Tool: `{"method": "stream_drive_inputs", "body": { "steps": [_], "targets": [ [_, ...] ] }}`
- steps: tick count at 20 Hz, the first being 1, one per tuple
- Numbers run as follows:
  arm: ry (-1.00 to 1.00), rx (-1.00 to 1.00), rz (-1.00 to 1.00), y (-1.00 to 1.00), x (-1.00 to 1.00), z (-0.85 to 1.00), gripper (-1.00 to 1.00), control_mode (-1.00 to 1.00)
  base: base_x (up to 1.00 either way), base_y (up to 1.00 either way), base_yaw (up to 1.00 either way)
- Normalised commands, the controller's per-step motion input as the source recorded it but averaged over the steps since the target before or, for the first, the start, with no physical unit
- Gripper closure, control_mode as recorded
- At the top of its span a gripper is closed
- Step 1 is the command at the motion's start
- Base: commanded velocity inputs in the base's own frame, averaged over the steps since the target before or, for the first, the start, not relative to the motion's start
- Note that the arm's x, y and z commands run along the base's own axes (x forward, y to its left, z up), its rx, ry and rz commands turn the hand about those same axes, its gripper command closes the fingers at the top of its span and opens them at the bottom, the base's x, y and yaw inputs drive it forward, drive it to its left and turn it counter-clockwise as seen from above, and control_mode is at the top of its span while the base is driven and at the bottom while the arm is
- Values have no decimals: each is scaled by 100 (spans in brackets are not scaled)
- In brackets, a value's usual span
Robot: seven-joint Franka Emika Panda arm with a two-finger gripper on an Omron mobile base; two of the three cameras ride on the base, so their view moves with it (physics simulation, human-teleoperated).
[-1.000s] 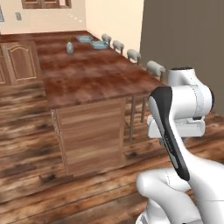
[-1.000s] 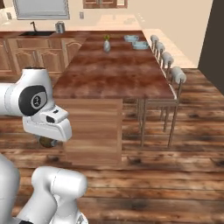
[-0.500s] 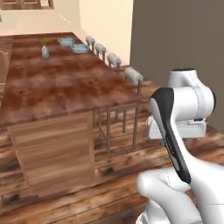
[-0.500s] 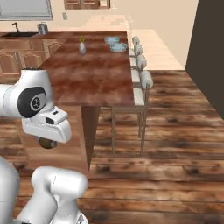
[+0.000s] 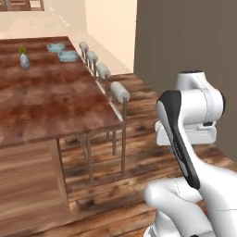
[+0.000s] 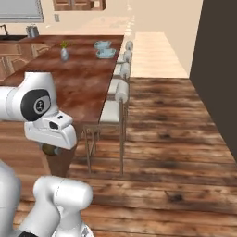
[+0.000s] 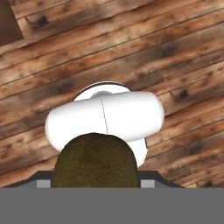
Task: Place the cold items (kiwi and peach) from the fridge in one tupperware on the dining counter. Place the warm items (hot dog and kebab skewer) in the stove area in another tupperware.
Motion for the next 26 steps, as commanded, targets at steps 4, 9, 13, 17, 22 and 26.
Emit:
{"method": "stream_drive_inputs", "body": {
  "steps": [4,9,13,17,22,26],
  "targets": [
    [0,0,0,0,0,0,100,100,29,-100,17],
    [0,0,0,0,0,0,100,100,48,-100,13],
    [0,0,0,0,0,0,100,100,84,-100,18],
    [0,0,0,0,0,0,100,100,100,-89,34],
    [0,0,0,0,0,0,100,100,100,-63,32],
    [0,0,0,0,0,0,100,100,100,-59,31]
  ]
}}
